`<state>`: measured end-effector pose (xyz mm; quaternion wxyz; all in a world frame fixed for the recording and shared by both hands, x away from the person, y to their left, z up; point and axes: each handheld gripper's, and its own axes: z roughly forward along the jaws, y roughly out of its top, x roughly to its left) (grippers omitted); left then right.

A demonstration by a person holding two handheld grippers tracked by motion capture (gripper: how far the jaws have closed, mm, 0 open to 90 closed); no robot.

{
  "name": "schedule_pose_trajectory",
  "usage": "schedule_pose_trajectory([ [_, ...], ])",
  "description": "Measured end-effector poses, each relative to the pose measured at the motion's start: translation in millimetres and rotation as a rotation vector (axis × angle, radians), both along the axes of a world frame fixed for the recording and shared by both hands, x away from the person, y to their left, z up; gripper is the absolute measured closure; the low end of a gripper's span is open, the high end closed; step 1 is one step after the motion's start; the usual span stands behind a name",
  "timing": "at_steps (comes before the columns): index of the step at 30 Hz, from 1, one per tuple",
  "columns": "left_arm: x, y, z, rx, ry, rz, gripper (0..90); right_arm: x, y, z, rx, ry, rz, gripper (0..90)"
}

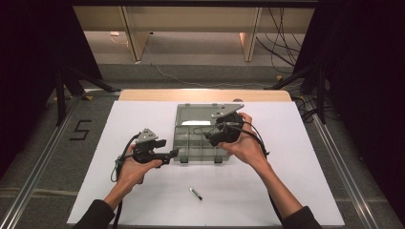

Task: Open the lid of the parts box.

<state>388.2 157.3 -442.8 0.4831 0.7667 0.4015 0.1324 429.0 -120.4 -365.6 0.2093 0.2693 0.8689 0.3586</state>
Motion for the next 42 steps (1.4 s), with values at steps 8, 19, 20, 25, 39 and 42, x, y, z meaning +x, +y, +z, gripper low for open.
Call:
schedule_pose_trajectory([
  [8,-24.3,8.9,9.6,-0.057,-0.068,0.007,27.6,-27.4,11.9,-6.1,-0.028,0.014,0.074,23.4],
  [19,-45.4,7.3,9.2,-0.093,-0.112,-0.037,24.8,-46.8,20.9,-21.4,-0.036,0.068,0.130,21.7],
  [20,-45.4,7.3,9.2,-0.093,-0.112,-0.037,24.3,-46.8,20.9,-21.4,-0.036,0.068,0.130,21.7],
  [25,-49.1,10.1,8.6,-0.097,-0.125,-0.033,22.9,-53.3,25.8,-27.5,-0.050,0.096,0.162,21.2],
  [39,-66.1,17.5,9.8,-0.105,-0.163,-0.025,21.9,-66.1,40.7,-43.9,-0.111,0.160,0.224,20.0],
  [42,-69.1,17.2,8.3,-0.096,-0.147,-0.034,21.4,-67.8,42.8,-45.9,-0.121,0.169,0.237,19.8],
])
